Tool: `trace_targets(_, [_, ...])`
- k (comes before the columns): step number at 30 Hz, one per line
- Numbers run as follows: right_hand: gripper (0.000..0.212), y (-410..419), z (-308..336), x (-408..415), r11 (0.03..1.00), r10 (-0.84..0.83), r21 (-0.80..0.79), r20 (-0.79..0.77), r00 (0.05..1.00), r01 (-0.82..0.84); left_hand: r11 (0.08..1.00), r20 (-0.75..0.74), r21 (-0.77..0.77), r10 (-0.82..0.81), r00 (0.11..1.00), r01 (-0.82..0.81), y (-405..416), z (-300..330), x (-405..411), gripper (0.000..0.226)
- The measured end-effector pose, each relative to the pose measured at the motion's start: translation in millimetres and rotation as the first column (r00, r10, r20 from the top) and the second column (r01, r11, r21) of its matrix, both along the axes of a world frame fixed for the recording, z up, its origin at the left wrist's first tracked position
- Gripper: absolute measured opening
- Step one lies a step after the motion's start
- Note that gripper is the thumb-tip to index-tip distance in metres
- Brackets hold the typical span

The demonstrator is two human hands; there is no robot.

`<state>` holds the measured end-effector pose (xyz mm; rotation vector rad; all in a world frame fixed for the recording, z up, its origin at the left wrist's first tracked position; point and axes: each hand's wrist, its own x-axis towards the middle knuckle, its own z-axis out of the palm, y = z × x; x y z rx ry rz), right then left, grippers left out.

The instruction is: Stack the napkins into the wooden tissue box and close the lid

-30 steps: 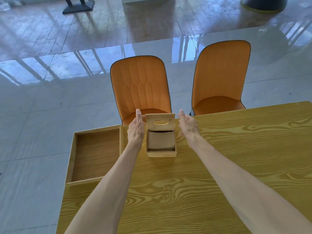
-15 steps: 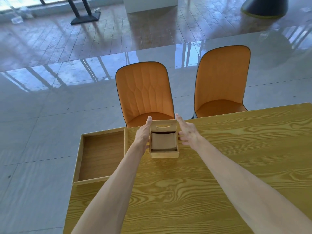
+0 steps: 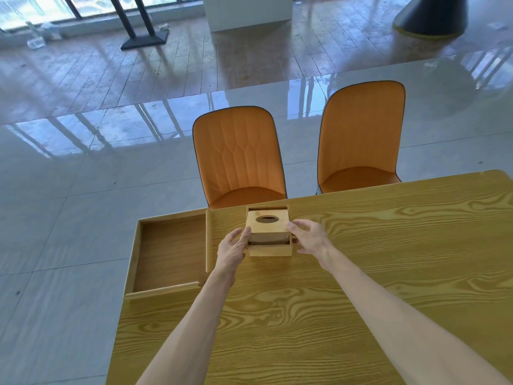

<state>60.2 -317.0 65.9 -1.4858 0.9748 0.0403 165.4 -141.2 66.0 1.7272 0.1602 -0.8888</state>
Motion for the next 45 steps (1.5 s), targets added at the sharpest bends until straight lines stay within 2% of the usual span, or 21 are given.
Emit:
trace_targets(12, [0.052, 9.1, -20.8, -7.5, 0.998, -0.044, -0.045, 0.006, 0.999, 0.045, 0.998, 0.089, -0.031, 0.058, 0.994, -0.055, 3.3, -17.4, -7.1, 0.05])
trace_targets(21, [0.042, 10.0, -28.8, -7.7, 0.984, -0.038, -0.171, 0.015, 0.999, 0.04, 0.998, 0.156, 0.008, 0.056, 0.986, -0.058, 2.2, -28.4, -6.1, 0.055])
trace_targets(29, [0.045, 6.0, -32.3, -4.0, 0.963, 0.022, -0.267, -0.048, 0.999, -0.034, 0.997, 0.226, 0.079, -0.029, 0.974, 0.011, -0.4, -28.7, -0.1, 0.057])
trace_targets(33, [0.044, 5.6, -25.1, -2.5, 0.934, 0.087, -0.338, -0.105, 0.991, -0.118, 0.979, 0.267, 0.184, -0.137, 0.954, 0.089, -1.5, -23.2, 2.0, 0.057])
trace_targets(36, [0.045, 4.3, -14.2, -1.3, 0.878, 0.186, -0.399, -0.224, 0.957, -0.265, 0.902, 0.208, 0.328, -0.36, 0.909, 0.282, -1.6, -12.4, 6.8, 0.059])
trace_targets(37, [0.047, 2.9, -10.7, -0.9, 0.858, 0.224, -0.4, -0.275, 0.935, -0.323, 0.844, 0.16, 0.384, -0.459, 0.874, 0.373, -0.9, -9.5, 10.0, 0.061])
trace_targets(40, [0.055, -1.7, 8.5, 0.7, 0.762, 0.368, -0.354, -0.452, 0.812, -0.542, 0.589, 0.019, 0.556, -0.715, 0.699, 0.587, 3.2, 3.6, 22.5, 0.063])
trace_targets(43, [0.053, -3.9, 38.6, 3.2, 0.661, 0.448, -0.321, -0.557, 0.699, -0.679, 0.417, -0.055, 0.654, -0.806, 0.59, 0.631, 4.3, 21.8, 34.4, 0.063])
trace_targets(45, [0.051, -4.0, 60.3, 3.1, 0.623, 0.446, -0.354, -0.573, 0.688, -0.698, 0.398, -0.015, 0.684, -0.83, 0.557, 0.611, 1.6, 39.5, 37.4, 0.065])
